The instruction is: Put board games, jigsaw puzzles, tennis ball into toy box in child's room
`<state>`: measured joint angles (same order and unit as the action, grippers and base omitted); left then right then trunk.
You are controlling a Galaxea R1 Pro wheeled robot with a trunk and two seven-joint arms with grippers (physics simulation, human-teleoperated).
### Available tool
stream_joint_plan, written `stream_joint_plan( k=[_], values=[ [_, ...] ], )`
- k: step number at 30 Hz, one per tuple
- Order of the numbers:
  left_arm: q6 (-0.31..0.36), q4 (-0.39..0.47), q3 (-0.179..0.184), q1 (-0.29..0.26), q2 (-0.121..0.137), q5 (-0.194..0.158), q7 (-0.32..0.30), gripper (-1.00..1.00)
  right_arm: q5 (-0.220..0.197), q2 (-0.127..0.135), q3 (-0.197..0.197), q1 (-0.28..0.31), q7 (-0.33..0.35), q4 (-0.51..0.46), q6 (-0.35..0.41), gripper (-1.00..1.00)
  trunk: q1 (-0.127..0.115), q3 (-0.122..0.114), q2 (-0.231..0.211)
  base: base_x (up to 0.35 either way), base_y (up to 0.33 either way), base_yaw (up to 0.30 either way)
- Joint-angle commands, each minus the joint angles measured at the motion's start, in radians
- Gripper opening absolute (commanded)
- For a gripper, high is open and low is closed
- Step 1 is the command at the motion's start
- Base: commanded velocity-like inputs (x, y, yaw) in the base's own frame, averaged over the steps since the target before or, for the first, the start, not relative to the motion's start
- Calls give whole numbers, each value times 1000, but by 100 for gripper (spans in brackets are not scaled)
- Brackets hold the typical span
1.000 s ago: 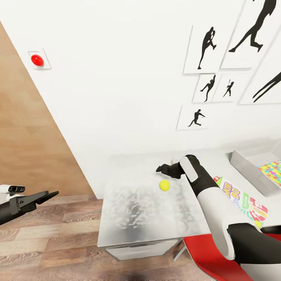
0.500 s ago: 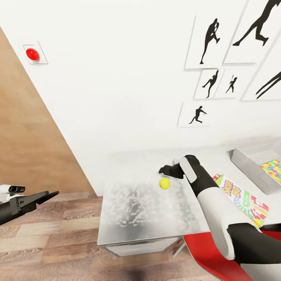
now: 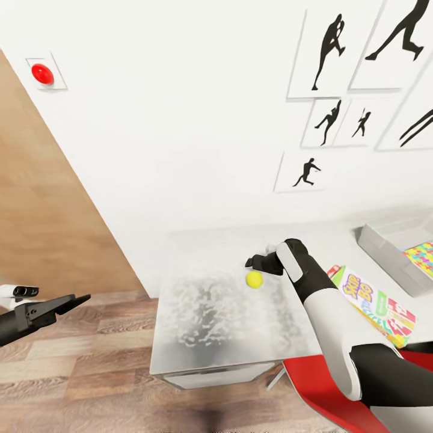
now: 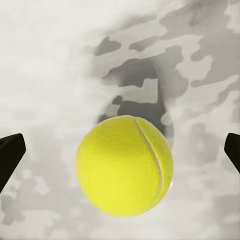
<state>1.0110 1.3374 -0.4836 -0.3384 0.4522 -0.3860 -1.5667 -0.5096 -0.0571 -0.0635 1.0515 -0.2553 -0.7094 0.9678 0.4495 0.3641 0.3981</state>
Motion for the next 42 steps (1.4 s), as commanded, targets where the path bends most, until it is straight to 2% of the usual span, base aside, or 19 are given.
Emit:
stream_joint_plan(
  k=[1, 34, 42],
  values=[
    [11, 0, 0, -1, 0, 1, -4, 100, -11, 0, -2, 1, -10, -1, 2, 100, 0, 3, 2, 0, 0, 0],
    [11, 0, -1, -1, 0, 0, -4, 100, -15, 1, -3, 1, -2, 0, 9, 100, 0, 58, 2, 0, 0, 0],
    [11, 0, -1, -1, 0, 0, -4, 100, -17, -1, -3, 1, -1, 1, 16, 100, 0, 63, 2, 0, 0, 0]
  ],
)
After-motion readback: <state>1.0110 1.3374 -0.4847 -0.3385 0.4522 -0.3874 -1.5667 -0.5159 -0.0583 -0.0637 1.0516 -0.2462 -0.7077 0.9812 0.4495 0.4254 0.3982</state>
